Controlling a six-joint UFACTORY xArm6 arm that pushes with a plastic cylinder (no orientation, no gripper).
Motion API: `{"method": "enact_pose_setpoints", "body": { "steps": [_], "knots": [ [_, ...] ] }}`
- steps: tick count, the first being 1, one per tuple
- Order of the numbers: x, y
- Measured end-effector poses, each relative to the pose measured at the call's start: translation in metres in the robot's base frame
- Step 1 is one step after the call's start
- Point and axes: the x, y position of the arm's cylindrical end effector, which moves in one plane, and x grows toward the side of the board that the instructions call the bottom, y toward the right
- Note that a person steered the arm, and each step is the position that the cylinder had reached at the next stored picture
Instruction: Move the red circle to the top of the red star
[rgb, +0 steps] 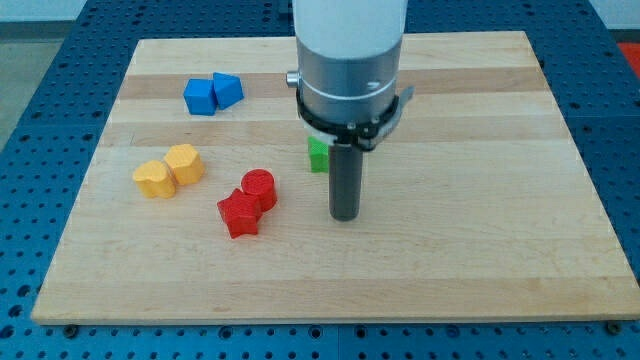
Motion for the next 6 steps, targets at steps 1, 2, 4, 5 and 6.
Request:
{"method": "enact_pose_setpoints", "body": {
  "steps": [1,2,4,5,6],
  "knots": [
    [-0.009,-0.017],
    [-0.013,-0.038],
    [-0.038,-0.071],
    [-0.056,-0.094],
    [-0.075,-0.113]
  ]
}}
